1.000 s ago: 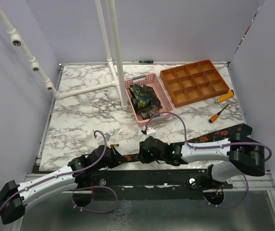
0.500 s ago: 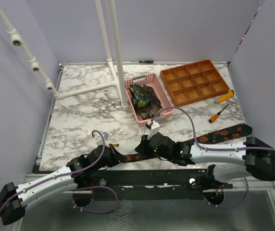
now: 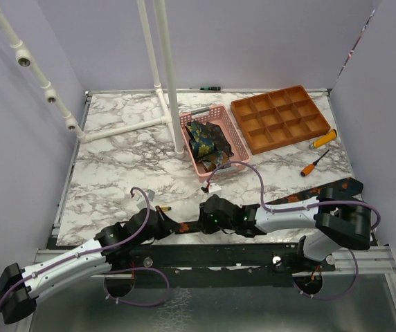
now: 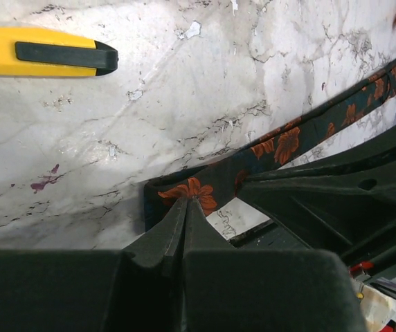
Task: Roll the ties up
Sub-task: Roll the tie at the center of the board.
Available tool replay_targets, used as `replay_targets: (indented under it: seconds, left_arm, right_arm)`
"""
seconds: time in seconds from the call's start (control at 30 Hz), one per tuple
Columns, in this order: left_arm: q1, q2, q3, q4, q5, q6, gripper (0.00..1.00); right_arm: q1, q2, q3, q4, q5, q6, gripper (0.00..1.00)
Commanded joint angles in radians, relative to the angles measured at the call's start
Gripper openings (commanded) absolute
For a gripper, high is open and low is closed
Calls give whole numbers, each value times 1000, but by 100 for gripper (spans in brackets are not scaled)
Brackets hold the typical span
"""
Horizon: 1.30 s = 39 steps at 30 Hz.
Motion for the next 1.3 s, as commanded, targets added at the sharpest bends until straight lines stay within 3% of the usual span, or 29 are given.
replay_targets:
  seconds: [0.0,0.13,0.17,0.3,0.4,0.53,0.73,1.03,1.27]
  left_arm:
    - [-3,-14,-22,-128,-34,-7,0]
    - [-2,-35,7,-161,-60,3,1]
    - [-2,-45,20,-181,-75,5,7]
    - [-2,-89,52,-247,-126,3,50]
    - [-2,-94,41,-251,-120,-5,60]
    - [-2,-59,42,-250,-114,-4,61]
    - [-3,1,42,-203,-83,25,41]
    - [-2,-13,22,-164,-41,29,30]
    - [-3,-9,2,-81,8,37,38]
  right_arm:
    - [-20,35,-12,5,-5,47,10]
    - [-22,67,-15,-2,-4,57,10]
    - [-22,73,-15,-3,-3,60,10]
    - [-22,85,-15,-10,-2,61,10]
    - [-22,90,-18,-16,0,59,10]
    - [-22,97,-30,-13,-5,62,9]
    - [-22,106,-40,-2,-10,66,9]
    - [-22,116,-39,4,-15,63,9]
    - [-22,128,-34,-3,-14,66,8]
